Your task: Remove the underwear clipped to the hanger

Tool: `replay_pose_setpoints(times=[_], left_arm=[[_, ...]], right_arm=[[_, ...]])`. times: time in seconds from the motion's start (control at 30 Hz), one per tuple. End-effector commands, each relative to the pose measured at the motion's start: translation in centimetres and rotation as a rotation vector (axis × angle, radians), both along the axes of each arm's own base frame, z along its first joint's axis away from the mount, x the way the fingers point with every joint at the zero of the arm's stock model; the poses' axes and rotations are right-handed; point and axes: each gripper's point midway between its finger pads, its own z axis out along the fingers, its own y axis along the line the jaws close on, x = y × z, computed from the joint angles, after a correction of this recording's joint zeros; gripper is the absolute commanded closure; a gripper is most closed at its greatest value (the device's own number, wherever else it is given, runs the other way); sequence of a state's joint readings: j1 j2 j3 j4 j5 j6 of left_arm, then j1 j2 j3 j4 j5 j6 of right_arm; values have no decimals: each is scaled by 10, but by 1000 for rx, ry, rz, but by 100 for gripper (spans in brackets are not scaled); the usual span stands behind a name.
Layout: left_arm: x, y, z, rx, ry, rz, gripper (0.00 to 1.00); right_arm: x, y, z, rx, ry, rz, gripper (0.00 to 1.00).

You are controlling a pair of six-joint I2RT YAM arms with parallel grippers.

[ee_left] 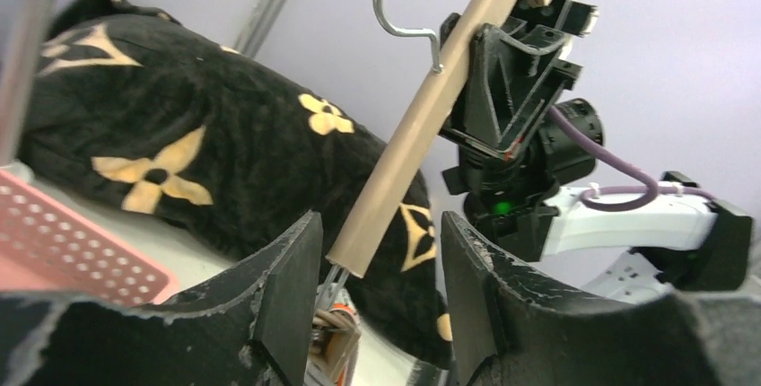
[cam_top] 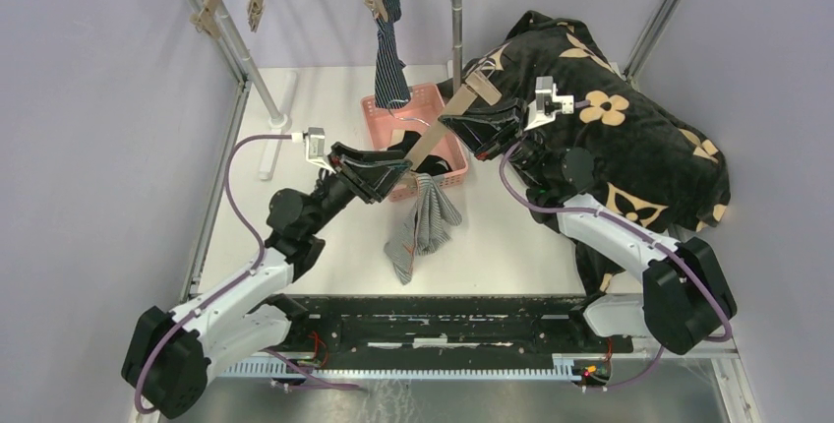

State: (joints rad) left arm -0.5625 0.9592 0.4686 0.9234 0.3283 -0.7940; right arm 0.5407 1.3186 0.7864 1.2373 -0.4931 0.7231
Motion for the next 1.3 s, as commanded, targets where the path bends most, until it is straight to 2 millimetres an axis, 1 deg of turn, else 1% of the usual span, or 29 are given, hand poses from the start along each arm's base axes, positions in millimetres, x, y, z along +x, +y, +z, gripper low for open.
replay_pose_setpoints(times=[0.0,0.1,0.2,0.27,0.37,0.47,0.63,0.83,0.93,0.97,1.03,1.13,1.27], left_arm=[[10,20,6,80,-62,164,41],[15,34,-4,133,-57,257,40],[17,39,-19,179,-42,286,39],[15,36,-28,199,-48,265,39],[14,29,-35,226,-58,233,38],[19,23,-42,253,-54,216,38],[9,8,-36,219,-102,117,38],[-12,12,-25,160,-181,75,37],[-29,14,-18,144,-215,35,36],[-34,14,-18,145,-223,18,33],[-43,14,-18,150,-234,-11,30],[-50,13,-21,156,-237,-39,29],[-49,9,-27,171,-229,-59,28]], right_arm=[[-17,-14,31,61,-110,-25,99],[-19,-15,32,63,-113,-25,99],[-21,-17,35,66,-118,-29,99],[-22,-18,38,68,-118,-29,99],[-25,-19,41,73,-122,-21,99],[-28,-20,45,82,-126,-10,99],[-29,-19,44,69,-129,-14,99],[-23,-20,40,45,-122,-49,99],[-23,-20,39,41,-121,-52,99],[-22,-20,39,41,-121,-53,99],[-22,-20,39,42,-121,-53,99],[-23,-20,40,47,-120,-49,99],[-24,-20,41,52,-121,-44,99]])
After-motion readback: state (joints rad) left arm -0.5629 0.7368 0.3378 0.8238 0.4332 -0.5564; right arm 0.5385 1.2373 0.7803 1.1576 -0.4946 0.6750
